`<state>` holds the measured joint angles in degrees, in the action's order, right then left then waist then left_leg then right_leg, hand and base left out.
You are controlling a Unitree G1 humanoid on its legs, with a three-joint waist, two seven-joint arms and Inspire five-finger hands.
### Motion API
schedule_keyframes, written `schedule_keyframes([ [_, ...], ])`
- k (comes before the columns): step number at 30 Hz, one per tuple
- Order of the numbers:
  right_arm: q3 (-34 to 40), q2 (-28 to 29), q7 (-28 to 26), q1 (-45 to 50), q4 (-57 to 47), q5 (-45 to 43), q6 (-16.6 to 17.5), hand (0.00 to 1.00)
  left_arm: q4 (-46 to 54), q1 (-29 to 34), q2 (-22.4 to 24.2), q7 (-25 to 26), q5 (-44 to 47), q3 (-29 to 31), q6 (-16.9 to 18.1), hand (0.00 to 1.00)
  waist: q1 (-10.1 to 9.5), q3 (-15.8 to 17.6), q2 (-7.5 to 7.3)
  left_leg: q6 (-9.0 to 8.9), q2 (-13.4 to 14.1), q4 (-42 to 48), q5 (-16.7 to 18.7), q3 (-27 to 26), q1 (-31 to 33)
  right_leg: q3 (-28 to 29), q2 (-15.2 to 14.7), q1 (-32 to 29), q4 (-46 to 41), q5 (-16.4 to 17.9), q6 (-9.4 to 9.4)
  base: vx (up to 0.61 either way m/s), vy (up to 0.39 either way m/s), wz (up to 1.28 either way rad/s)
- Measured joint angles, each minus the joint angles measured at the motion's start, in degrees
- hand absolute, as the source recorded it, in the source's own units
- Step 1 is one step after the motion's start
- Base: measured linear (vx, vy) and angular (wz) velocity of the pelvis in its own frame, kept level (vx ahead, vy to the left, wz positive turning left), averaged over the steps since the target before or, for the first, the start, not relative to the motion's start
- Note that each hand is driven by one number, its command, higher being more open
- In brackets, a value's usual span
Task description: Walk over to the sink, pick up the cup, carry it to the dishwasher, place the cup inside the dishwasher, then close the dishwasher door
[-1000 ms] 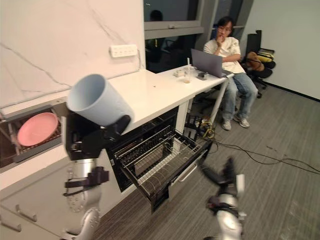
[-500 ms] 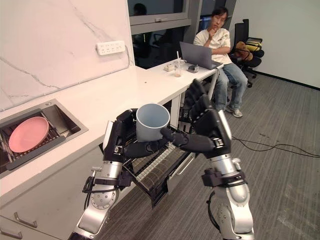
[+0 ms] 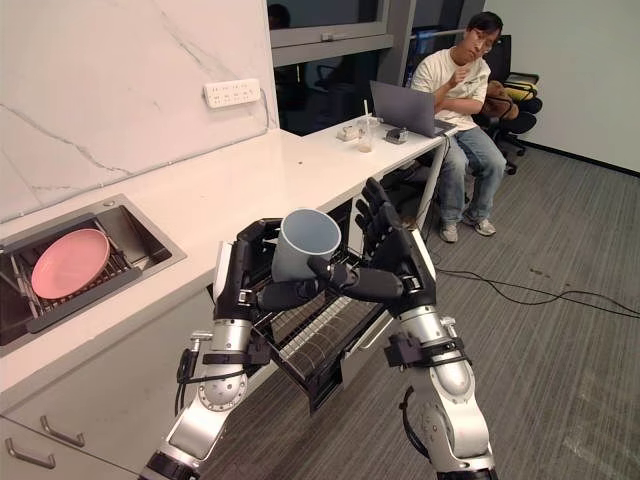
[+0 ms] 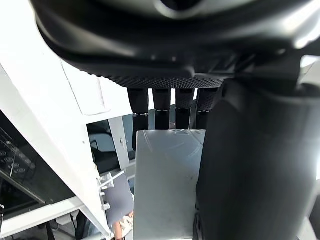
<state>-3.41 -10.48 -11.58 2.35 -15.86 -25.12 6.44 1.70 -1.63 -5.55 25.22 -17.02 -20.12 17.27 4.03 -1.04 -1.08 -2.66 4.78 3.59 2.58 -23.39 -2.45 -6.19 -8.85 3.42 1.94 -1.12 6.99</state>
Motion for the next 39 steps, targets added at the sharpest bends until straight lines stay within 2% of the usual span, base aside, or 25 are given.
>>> schedule_keyframes([
  [10, -3.08, -0.55, 0.04, -2.95, 3.34, -0.28, -2.47, 1.00, 0.03, -0.84, -0.02, -1.24, 0.01, -2.04, 1.31, 0.00, -0.17, 0.04, -0.05, 0.22, -0.16, 0.61, 0.01, 1.46, 0.38, -0.69, -0.20, 0.32, 0.01, 0.01, -0.01, -0.02, -0.007, 0.04],
  [16, -3.71, -0.61, -0.57, -4.17, 4.27, -0.78, -3.27, 1.00, 0.60, -2.79, 0.01, -1.82, 0.06, -2.82, 3.91, 0.00, -0.16, 0.13, -0.15, 0.23, -0.22, 0.57, 0.02, 3.01, 0.46, -0.88, -0.17, 0.35, -0.02, 0.01, -0.01, 0.00, 0.000, 0.00],
  [17, -3.71, -0.64, -0.67, -4.26, 4.27, -1.49, -3.29, 0.00, 0.60, -2.99, 0.01, -1.91, 0.12, -2.79, 4.45, 0.00, -0.17, 0.14, -0.16, 0.23, -0.23, 0.57, 0.02, 3.04, 0.46, -0.91, -0.17, 0.37, -0.04, 0.01, -0.01, 0.00, 0.000, 0.00],
  [23, -3.96, -1.49, -1.65, -4.54, 4.31, -2.85, -3.41, 0.00, 0.61, -3.66, 0.02, -2.75, 0.80, -2.75, 4.81, 0.00, -0.15, 0.21, -0.26, 0.23, -0.25, 0.56, 0.02, 3.13, 0.46, -1.02, -0.19, 0.43, -0.09, 0.01, -0.02, 0.00, 0.000, 0.00],
  [33, -4.13, -2.15, 0.39, -6.08, 5.10, -2.57, -3.38, 0.00, 0.61, -3.65, 0.05, -2.84, 4.01, -2.78, 4.76, 0.00, -0.16, 0.46, -0.67, 0.22, -0.29, 0.47, 0.02, 3.20, 0.46, -1.16, -0.22, 0.45, -0.09, 0.02, -0.03, 0.00, 0.000, 0.00],
  [39, -4.12, -2.29, 0.40, -6.13, 5.10, -2.26, -3.39, 0.00, 0.49, -3.64, -0.07, -2.97, 4.19, -2.78, 4.74, 0.00, -0.11, 1.10, -1.70, 0.22, -0.34, 0.47, 0.02, 3.21, 0.50, -1.17, -0.28, 0.43, -0.09, 0.02, -0.03, 0.00, 0.000, 0.00],
])
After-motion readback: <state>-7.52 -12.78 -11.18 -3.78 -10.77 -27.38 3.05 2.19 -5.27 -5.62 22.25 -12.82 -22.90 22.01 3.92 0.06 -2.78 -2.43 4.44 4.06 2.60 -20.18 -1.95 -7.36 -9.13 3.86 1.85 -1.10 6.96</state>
